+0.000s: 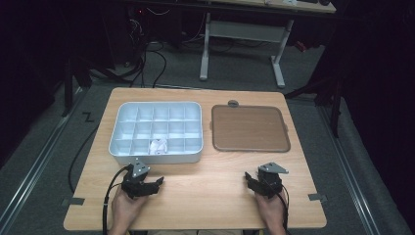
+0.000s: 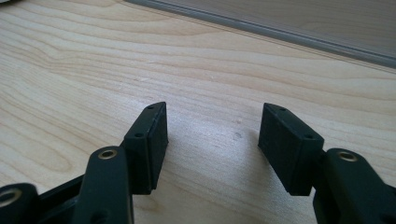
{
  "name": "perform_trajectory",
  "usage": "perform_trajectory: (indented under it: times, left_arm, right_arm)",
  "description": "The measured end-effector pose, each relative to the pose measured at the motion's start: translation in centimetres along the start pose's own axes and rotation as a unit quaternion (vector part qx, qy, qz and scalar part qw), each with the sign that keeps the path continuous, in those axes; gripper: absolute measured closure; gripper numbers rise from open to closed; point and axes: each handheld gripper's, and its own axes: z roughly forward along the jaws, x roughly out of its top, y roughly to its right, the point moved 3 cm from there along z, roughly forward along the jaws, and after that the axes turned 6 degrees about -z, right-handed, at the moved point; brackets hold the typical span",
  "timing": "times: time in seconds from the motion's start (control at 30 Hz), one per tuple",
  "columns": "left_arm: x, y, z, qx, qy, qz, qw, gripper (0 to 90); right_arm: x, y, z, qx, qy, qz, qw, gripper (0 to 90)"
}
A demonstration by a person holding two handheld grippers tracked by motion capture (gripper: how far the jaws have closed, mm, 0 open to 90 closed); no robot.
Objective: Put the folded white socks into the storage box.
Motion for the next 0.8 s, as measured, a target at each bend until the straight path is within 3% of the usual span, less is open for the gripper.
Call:
perform_trajectory:
  times: [0.8]
  left_arm:
    - [-0.02, 0.01, 0.01, 0.004, 0.002, 0.0, 1.0, 28.4]
  right_arm:
    - [0.01, 0.01, -0.01, 0.003, 0.0, 0.0, 1.0, 43.6]
